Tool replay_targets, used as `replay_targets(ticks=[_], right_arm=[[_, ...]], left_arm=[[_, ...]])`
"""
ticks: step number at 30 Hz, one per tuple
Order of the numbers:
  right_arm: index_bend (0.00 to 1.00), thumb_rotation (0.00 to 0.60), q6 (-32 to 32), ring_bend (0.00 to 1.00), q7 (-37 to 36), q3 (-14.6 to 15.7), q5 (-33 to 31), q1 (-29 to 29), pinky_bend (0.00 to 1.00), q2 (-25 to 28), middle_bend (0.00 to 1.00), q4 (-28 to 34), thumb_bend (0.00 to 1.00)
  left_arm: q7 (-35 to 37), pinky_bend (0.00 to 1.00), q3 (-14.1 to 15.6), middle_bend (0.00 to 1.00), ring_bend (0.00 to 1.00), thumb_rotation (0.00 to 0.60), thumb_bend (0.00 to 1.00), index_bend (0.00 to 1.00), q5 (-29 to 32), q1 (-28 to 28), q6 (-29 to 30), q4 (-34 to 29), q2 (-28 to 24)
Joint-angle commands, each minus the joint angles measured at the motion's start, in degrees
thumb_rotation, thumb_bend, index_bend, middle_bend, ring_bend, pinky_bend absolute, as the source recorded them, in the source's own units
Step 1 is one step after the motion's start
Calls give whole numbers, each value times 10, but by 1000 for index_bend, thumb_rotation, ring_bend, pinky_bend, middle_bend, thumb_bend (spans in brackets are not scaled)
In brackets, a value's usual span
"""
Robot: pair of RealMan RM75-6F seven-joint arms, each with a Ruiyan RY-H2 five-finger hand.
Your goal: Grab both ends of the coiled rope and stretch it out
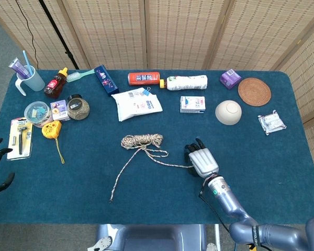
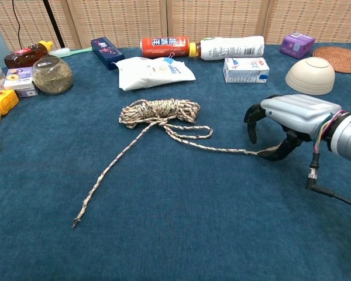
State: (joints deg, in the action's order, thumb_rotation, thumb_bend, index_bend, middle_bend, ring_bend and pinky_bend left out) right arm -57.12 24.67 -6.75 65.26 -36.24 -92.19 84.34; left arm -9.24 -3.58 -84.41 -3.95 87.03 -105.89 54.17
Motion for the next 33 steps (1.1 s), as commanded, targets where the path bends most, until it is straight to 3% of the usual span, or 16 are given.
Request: replay_targets(ticks=[1, 33], right_arm=[[486, 600, -5, 163, -5, 1, 5, 2, 0, -4, 211, -4, 355], [507, 600, -25, 121, -51, 9, 44, 23, 0, -33, 178, -44, 435]], left_arm=[[0, 0, 0, 121, 86, 600, 274, 266, 0, 0, 0, -1, -1], [-10, 0, -2, 122, 38, 600, 274, 266, -7, 2, 13, -13, -10]])
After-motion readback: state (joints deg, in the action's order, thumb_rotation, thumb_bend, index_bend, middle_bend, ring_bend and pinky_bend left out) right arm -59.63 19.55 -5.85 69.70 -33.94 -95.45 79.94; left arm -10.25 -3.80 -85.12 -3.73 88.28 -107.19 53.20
